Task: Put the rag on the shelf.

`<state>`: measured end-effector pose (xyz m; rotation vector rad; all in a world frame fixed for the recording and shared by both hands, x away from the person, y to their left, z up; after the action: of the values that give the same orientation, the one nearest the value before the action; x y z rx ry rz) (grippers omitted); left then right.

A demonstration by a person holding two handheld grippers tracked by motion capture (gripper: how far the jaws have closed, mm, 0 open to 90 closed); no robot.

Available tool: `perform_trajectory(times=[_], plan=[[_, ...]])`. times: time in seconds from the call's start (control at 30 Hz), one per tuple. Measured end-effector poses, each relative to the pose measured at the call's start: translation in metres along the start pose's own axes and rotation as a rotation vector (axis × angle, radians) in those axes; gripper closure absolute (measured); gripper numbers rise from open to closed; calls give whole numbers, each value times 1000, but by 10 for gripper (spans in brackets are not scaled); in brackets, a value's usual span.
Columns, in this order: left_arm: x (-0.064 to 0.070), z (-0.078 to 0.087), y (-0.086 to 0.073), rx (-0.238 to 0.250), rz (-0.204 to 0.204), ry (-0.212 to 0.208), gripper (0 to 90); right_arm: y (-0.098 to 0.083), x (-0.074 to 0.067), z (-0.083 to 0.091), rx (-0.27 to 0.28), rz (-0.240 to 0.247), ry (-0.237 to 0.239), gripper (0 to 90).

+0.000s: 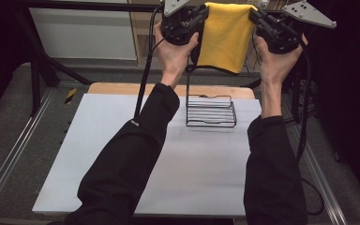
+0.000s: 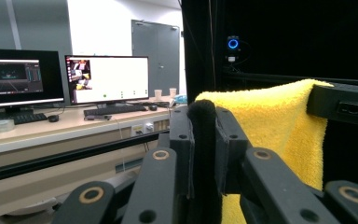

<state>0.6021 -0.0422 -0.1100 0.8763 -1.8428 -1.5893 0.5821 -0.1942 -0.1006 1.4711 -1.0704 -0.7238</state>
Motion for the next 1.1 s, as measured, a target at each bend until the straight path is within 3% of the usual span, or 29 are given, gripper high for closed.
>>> perform_trajectory(times=[0.13, 0.37, 0.53, 0.8, 0.93, 1.1], plan=[[-6, -4, -9, -14, 2, 5, 794, -8, 2, -8, -22, 11, 2, 844], [-3, -9, -22, -29, -28, -1, 794, -18, 11, -17, -48, 35, -8, 844], [-5, -12, -34, -40, -20, 1, 793, -27, 14, -21, -75, 50, -3, 844], [-10, -11, -56, -78, -47, -7, 793, -54, 15, -21, -111, 18, 23, 844], [-14, -8, -68, -98, -47, -3, 793, -66, 10, -19, -130, 26, 33, 843], [-8, 0, -78, -109, -43, -30, 793, -79, 8, -11, -147, 9, 44, 842]])
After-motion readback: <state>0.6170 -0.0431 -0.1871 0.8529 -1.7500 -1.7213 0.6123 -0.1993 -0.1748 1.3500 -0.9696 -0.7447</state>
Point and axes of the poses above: each handheld gripper's, and its own axes: z roughly backward along the jaws, y roughly out of its top, x roughly to its right, the point moved 10 cm from there along -z, roughly forward along the jaws, and after that the axes turned 4 degrees about x, right-handed, at the moved point
